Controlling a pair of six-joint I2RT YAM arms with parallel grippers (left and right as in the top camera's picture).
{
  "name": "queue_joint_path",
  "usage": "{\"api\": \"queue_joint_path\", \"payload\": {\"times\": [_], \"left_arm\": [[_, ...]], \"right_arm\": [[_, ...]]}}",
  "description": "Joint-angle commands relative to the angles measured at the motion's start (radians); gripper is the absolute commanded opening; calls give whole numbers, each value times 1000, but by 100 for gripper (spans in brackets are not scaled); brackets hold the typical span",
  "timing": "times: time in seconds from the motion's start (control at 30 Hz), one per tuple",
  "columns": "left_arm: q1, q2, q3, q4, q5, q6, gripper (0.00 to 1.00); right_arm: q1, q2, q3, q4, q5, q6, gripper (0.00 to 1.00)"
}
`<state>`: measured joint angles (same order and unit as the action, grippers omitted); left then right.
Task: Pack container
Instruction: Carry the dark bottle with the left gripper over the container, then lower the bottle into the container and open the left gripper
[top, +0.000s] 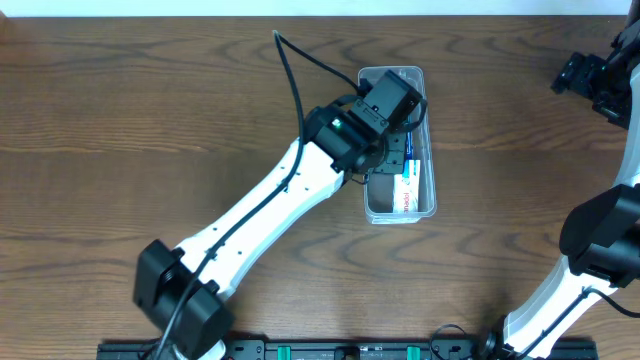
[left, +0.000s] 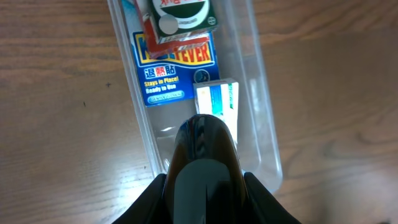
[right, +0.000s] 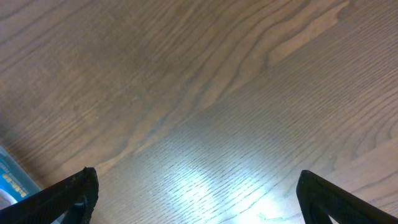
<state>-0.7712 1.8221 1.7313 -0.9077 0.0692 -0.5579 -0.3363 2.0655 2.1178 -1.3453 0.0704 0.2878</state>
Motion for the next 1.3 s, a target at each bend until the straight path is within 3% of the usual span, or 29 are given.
{"api": "queue_joint_path", "payload": {"times": [0.0, 0.47, 1.27], "left_arm": [[2, 55, 14, 12, -29, -32, 31], [-9, 194, 14, 39, -24, -69, 31], [-23, 283, 14, 27, -25, -96, 32]], "right_arm": [[-3, 5, 4, -2, 0, -5, 99], [-3, 5, 4, -1, 0, -4, 99], [-3, 5, 4, -2, 0, -4, 99]]}}
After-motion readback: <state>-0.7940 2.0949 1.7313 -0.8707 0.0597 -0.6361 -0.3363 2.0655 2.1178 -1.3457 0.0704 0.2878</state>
